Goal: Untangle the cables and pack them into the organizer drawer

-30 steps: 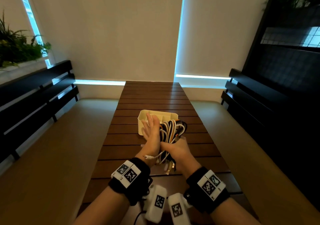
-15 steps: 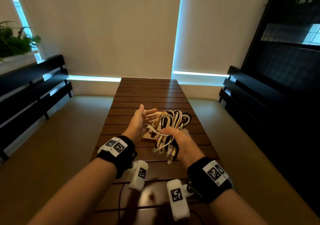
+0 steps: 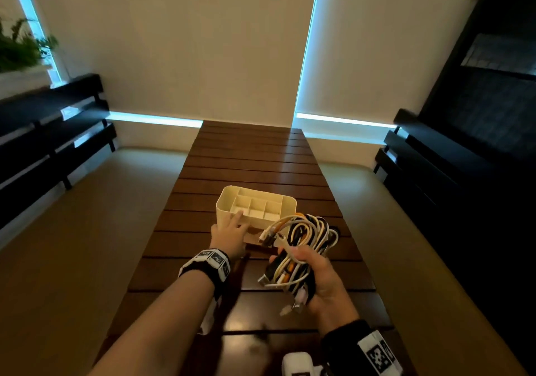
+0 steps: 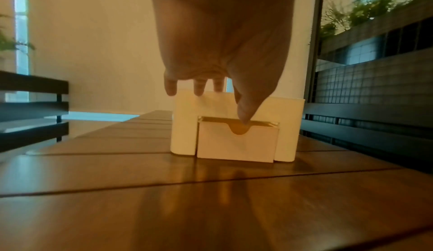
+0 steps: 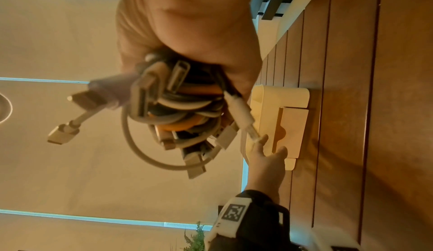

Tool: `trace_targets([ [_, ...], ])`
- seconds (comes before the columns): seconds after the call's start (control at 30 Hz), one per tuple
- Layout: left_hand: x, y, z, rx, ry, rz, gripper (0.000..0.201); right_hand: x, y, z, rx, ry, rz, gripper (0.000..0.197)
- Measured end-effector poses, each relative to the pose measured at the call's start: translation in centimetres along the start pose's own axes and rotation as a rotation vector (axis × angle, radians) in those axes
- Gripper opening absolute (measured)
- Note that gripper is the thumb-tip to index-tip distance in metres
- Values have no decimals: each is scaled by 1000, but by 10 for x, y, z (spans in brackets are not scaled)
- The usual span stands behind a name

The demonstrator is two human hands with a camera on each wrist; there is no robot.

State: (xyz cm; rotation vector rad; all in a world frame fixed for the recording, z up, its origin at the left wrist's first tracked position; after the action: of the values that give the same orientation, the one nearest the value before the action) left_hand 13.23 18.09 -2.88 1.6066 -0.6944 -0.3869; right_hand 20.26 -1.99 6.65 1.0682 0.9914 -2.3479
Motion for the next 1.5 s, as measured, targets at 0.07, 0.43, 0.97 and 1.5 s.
trace_targets([
  [0.07,8,-2,1,186,14,-44,57,1,3,0,-5,-12,-10,28],
  [0.43,14,3,23,120,-100,65,34,9,11,6,-2,-71,13,31],
  [0.97,28,16,153,6,-270,147,26,67,39,50,97,-177,70,18],
  [1.5,56,-1,250,198,-206,243,42,64,73,75,76,-89,-204,54],
])
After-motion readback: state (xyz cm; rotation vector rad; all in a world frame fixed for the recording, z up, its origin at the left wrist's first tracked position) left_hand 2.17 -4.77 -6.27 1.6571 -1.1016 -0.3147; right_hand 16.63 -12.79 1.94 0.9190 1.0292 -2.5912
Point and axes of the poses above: each hand's wrist, its own z-axis away from the middle knuckle, its own y-axis out of the back of the hand, x = y × z, the point moved 1 cm from there along -z, towards the middle knuckle, and after that the axes turned 14 degrees about x, right-handed, at the moved point
